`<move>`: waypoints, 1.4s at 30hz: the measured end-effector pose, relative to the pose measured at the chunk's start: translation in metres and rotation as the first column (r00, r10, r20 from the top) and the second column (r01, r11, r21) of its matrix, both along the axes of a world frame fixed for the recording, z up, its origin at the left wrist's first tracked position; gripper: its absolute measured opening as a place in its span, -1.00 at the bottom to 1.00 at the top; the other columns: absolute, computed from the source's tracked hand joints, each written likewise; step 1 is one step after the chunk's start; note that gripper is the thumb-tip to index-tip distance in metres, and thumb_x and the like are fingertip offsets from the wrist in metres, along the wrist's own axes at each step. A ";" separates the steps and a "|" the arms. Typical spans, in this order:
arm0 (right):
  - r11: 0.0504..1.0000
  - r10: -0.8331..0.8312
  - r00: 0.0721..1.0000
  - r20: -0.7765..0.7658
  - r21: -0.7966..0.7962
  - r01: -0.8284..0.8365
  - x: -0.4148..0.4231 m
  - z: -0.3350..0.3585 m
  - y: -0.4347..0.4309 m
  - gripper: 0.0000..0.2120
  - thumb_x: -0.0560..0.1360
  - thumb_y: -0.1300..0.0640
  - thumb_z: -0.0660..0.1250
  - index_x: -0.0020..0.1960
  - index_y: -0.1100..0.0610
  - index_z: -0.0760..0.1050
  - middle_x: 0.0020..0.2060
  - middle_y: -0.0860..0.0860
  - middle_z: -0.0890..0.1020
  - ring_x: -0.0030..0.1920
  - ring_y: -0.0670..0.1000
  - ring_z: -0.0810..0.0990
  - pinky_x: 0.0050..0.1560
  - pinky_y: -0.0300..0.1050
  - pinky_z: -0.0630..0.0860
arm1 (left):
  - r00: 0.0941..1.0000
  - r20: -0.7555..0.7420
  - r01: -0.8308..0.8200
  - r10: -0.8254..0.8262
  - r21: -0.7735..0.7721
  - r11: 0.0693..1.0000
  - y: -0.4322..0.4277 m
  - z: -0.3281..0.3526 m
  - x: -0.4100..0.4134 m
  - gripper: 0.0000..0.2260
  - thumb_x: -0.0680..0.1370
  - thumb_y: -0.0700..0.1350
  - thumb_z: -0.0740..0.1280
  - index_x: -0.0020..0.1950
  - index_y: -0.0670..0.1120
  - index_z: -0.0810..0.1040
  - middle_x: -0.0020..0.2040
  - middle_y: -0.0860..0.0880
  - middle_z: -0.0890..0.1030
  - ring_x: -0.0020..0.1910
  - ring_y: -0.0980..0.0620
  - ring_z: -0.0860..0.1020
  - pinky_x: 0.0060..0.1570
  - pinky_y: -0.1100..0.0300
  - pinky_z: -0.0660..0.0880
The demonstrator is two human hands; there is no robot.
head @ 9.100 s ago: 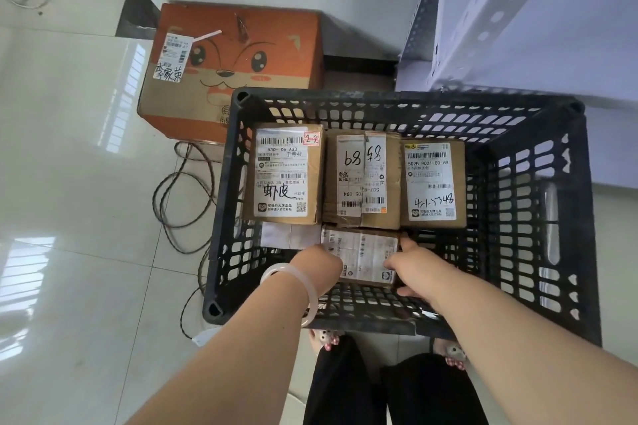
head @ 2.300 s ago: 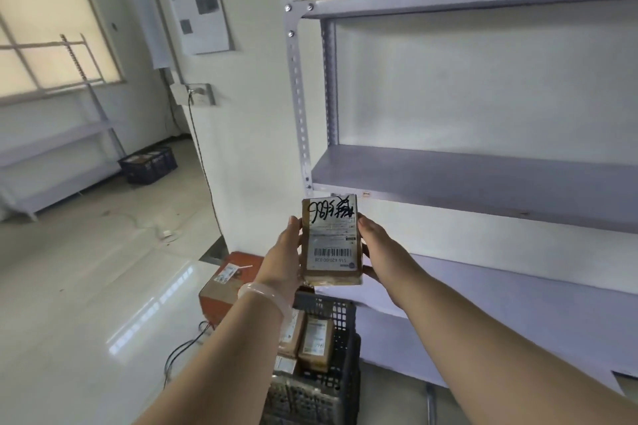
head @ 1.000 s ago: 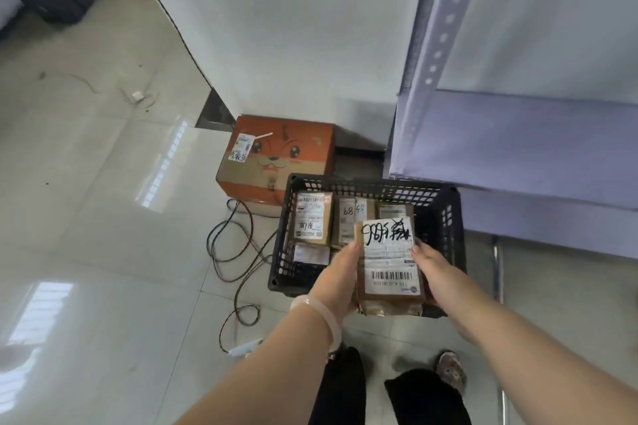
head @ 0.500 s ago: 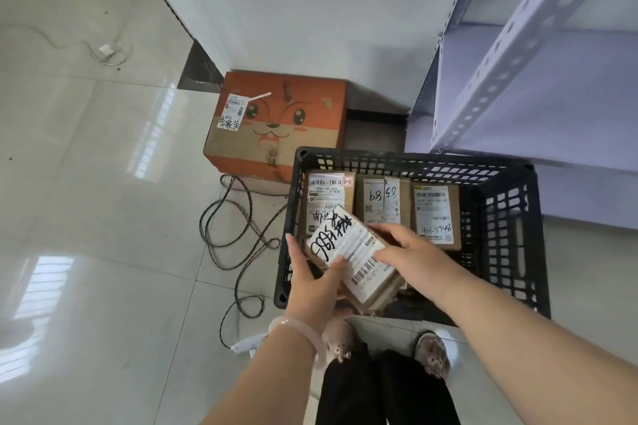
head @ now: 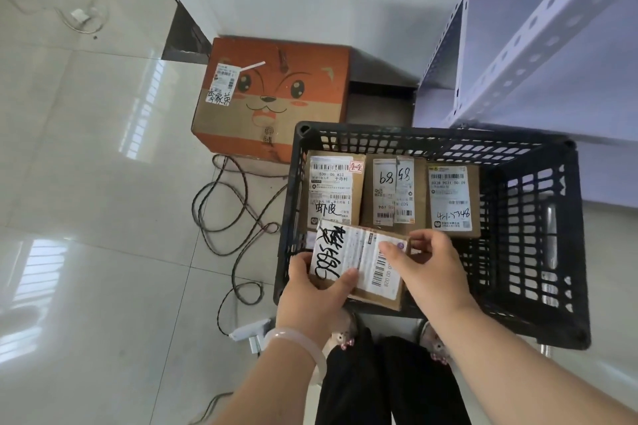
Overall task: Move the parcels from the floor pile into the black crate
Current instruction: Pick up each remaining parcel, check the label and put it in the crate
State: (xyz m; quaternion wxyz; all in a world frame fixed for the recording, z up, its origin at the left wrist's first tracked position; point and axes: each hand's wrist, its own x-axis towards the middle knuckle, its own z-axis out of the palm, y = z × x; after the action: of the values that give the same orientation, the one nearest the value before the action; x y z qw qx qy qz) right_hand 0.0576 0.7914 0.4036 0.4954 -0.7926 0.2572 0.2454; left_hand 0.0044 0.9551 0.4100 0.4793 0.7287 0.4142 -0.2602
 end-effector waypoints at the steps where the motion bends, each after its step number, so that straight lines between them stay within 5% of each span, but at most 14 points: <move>1: 1.000 -0.007 1.000 0.018 -0.014 0.007 -0.001 0.000 0.000 -0.57 0.28 -0.15 0.50 0.02 -0.06 0.40 0.02 -0.08 0.53 -0.05 -0.13 0.57 -0.26 -0.22 0.57 | 0.998 -0.023 0.055 -0.054 0.026 0.998 0.002 0.003 0.001 -0.48 0.31 0.26 0.45 0.12 0.20 0.27 -0.13 0.20 0.59 -0.17 0.23 0.57 -0.36 0.35 0.50; 10: 0.998 -0.019 0.999 0.030 -0.067 0.021 -0.002 0.006 0.003 -0.66 0.31 -0.29 0.39 -0.10 -0.10 0.42 -0.12 -0.13 0.58 -0.10 -0.13 0.57 -0.19 -0.17 0.55 | 0.936 -0.117 0.344 -0.331 0.113 0.932 0.019 0.009 0.020 -0.52 0.27 0.47 0.27 -0.04 0.16 0.37 -0.23 0.24 0.56 -0.25 0.23 0.53 -0.40 0.28 0.37; 15: 0.997 0.068 0.997 -0.028 -0.016 -0.069 -0.005 0.003 0.007 -0.69 0.45 -0.19 0.32 0.08 -0.03 0.49 -0.06 -0.16 0.60 -0.10 -0.23 0.53 -0.27 -0.36 0.39 | 0.902 -0.205 0.412 -0.381 0.138 0.901 0.025 0.007 0.028 -0.47 0.36 0.41 0.25 0.00 -0.02 0.46 -0.18 0.07 0.57 -0.23 0.09 0.54 -0.33 0.17 0.41; 18: 0.994 0.103 0.992 -0.073 -0.019 -0.104 -0.002 -0.007 0.011 -0.65 0.50 -0.11 0.30 0.23 -0.01 0.48 0.09 -0.04 0.60 0.01 -0.08 0.57 -0.10 -0.24 0.48 | 0.875 -0.259 0.462 -0.409 0.193 0.866 0.024 0.003 0.040 -0.49 0.41 0.33 0.29 0.05 -0.09 0.45 -0.15 0.00 0.54 -0.27 0.09 0.50 -0.43 0.23 0.30; 22: 0.981 0.192 0.970 -0.151 0.029 -0.190 0.000 -0.020 0.016 -0.58 0.53 -0.03 0.27 0.37 -0.02 0.39 0.18 -0.03 0.59 0.07 -0.03 0.57 -0.16 -0.26 0.46 | 0.884 -0.266 0.436 -0.386 0.164 0.885 0.018 -0.004 0.044 -0.44 0.49 0.04 0.36 0.41 -0.07 0.23 -0.13 0.05 0.46 -0.23 0.05 0.47 -0.37 0.24 0.33; 25: 0.978 0.206 0.949 -0.238 0.063 -0.197 -0.001 -0.031 0.020 -0.57 0.56 -0.01 0.22 0.41 0.00 0.34 0.21 0.00 0.58 0.10 0.00 0.57 0.00 -0.12 0.56 | 0.918 -0.264 0.340 -0.295 0.144 0.929 0.012 -0.013 0.046 -0.46 0.50 -0.07 0.28 0.43 -0.13 0.20 0.05 -0.06 0.48 -0.08 -0.06 0.51 -0.25 0.16 0.43; 29: 0.970 0.236 0.919 -0.315 0.136 -0.203 -0.003 -0.039 0.027 -0.65 0.58 0.05 0.18 0.35 0.00 0.38 0.11 -0.04 0.60 -0.05 -0.07 0.57 -0.04 -0.12 0.58 | 0.960 -0.213 0.217 -0.185 0.141 0.966 0.006 -0.020 0.047 -0.40 0.49 -0.18 0.17 0.50 -0.02 0.06 0.30 -0.17 0.44 0.07 -0.14 0.53 -0.13 0.06 0.54; 34: 0.991 0.112 0.924 -0.364 0.114 -0.075 0.000 -0.050 0.041 -0.52 0.51 0.17 0.23 0.40 0.02 0.24 0.07 0.09 0.60 -0.01 0.09 0.60 0.06 0.10 0.58 | 0.948 -0.276 0.203 -0.160 0.133 0.970 0.000 -0.025 0.049 -0.37 0.52 -0.17 0.17 0.54 -0.06 -0.03 0.50 -0.16 0.14 0.36 -0.22 0.33 0.34 -0.10 0.35; 42: 0.976 0.200 0.909 -0.367 0.155 -0.153 0.006 -0.056 0.034 -0.42 0.49 0.11 0.22 0.48 -0.09 0.17 0.08 0.01 0.57 -0.03 0.03 0.58 0.08 0.06 0.57 | 0.962 -0.238 0.162 -0.133 0.106 0.981 -0.004 -0.029 0.041 -0.33 0.53 -0.12 0.18 0.55 -0.02 -0.11 0.52 -0.12 0.08 0.44 -0.21 0.22 0.41 -0.11 0.25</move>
State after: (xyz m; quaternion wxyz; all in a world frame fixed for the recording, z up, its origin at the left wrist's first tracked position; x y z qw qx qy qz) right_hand 0.0635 0.8257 0.3476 0.4597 -0.7179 0.2599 0.4536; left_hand 0.0454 0.9515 0.3809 0.3609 0.7511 0.4266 -0.3516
